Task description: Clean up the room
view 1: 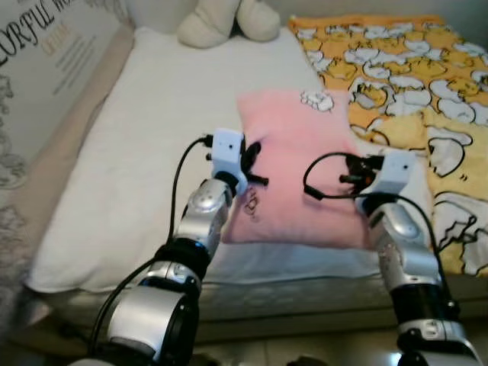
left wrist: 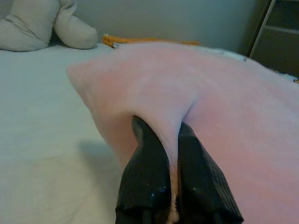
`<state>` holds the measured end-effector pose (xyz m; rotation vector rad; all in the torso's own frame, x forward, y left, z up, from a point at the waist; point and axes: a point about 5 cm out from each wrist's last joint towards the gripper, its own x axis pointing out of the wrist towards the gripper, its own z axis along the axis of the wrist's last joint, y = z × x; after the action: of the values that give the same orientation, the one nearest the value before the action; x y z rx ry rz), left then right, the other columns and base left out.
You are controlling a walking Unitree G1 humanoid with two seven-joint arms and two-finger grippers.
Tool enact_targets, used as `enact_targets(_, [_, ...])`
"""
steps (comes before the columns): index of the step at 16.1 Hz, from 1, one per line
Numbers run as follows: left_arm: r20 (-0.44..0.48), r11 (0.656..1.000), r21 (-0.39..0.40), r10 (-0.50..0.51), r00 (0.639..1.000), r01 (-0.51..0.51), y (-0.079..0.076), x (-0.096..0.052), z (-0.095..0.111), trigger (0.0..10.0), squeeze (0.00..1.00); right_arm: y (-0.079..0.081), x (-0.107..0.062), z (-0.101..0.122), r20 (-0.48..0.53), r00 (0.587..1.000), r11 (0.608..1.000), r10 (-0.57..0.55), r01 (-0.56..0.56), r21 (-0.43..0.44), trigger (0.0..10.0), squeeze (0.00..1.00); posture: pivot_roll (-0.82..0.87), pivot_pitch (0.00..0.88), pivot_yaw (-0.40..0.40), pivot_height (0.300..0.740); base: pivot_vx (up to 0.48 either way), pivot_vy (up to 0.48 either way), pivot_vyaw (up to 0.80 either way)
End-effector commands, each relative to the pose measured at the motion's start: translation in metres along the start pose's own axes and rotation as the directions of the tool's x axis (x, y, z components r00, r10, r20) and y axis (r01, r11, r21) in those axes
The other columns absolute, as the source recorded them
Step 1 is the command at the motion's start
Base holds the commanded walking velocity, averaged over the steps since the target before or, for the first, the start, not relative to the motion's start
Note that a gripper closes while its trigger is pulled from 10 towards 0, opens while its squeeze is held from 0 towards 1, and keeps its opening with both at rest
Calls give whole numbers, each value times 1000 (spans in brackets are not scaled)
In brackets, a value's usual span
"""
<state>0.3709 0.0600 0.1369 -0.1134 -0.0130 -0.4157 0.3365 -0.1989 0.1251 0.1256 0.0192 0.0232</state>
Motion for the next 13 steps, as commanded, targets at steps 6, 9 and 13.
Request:
enact_targets(6, [26, 989, -13, 147, 989, -146, 25, -8, 2, 0, 0, -7, 4, 12, 41, 999, 999, -11, 13, -34, 0, 0, -80, 0, -2, 740, 0, 480, 0])
enact_targets(9, [211, 981, 83, 157, 965, -177, 24, -21, 16, 0, 0, -2, -9, 17, 131, 991, 990, 0, 19, -141, 0, 0, -69, 0, -17, 740, 0, 475, 0])
enact_targets(13, [216, 972, 157, 137, 967, -172, 9, -25, 6, 0, 0, 4, -22, 5, 194, 981, 987, -2, 32, -154, 0, 0, -59, 0, -21, 740, 0, 354, 0])
